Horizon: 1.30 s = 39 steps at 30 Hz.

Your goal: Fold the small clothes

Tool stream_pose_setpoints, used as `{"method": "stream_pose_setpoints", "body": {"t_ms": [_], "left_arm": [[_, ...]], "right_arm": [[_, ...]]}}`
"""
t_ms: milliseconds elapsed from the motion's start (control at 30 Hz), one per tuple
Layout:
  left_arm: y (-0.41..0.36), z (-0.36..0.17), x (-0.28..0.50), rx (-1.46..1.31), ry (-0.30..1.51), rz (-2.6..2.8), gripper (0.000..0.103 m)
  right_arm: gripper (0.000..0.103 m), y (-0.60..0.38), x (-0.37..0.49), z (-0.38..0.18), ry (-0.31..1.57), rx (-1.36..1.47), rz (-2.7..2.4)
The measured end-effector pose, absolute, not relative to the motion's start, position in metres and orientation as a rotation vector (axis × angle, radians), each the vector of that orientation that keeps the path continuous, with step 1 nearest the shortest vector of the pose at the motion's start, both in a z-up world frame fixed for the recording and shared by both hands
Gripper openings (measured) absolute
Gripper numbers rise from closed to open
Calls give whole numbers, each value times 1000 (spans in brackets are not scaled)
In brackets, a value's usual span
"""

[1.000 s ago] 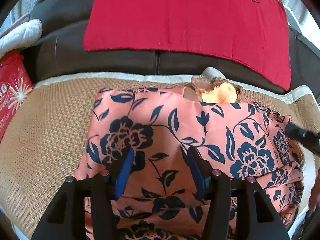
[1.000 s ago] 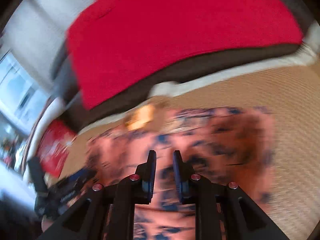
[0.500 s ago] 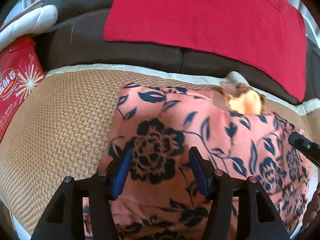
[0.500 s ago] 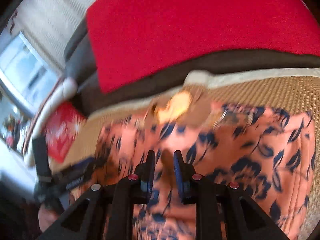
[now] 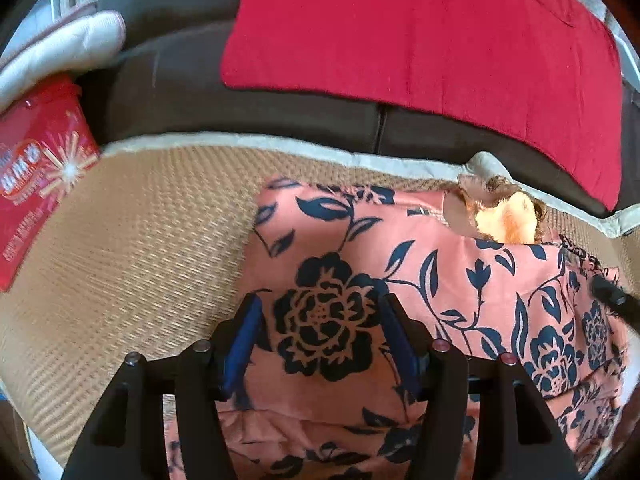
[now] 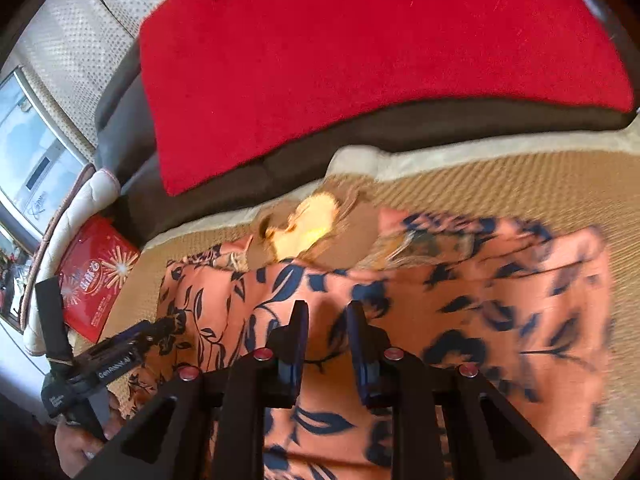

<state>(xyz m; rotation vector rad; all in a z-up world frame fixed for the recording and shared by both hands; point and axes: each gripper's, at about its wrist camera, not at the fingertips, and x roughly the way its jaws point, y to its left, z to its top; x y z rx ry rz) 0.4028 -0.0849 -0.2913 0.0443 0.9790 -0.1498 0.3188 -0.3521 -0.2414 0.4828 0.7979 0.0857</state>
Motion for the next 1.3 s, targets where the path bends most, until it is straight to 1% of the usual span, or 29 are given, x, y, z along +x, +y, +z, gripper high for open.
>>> {"method": "stream_pose_setpoints", "body": {"t_ms": [100,167,300,433,500,533,567,600,633,733,833,967,1100,1167,1300], "left_arm": [[-81,-290,393,95,974,-119,62],[-75,-296,389,117,995,-95,62],[-75,-314,391,174,1041,-63,63],[-69,-301,382,134,1019,-83,62],[-66,-295,370,130,994,-94,62],[-66,-295,364,147,989,-98,63],[-66,-297,359,167,992,-99,63],[-68,-304,356,203,1006,-97,63],[-68,-309,350,238,1026,-92,63],[-60,-309,337,237,1031,-92,63],[-39,-292,310,173,995,-123,63],[-8,-278,261,141,944,-144,63],[22,-280,192,124,937,-172,67],[30,-288,178,126,955,-178,67],[57,-318,145,104,1054,-182,67]], "right_arm": [[24,-371,300,-233,768,466,30],[24,-384,288,-234,783,459,-10],[25,-394,286,-262,931,467,-29],[25,-385,277,-251,900,439,9],[28,-378,268,-242,867,447,51],[36,-373,266,-241,869,439,59],[57,-367,265,-242,883,421,62],[70,-360,267,-248,920,399,50],[73,-355,269,-256,955,383,47],[73,-338,259,-245,915,276,30],[73,-340,234,-226,821,340,82],[73,-341,191,-210,750,356,117],[73,-337,138,-224,741,401,175],[73,-337,112,-235,763,404,196],[73,-329,71,-267,866,398,208]]}}
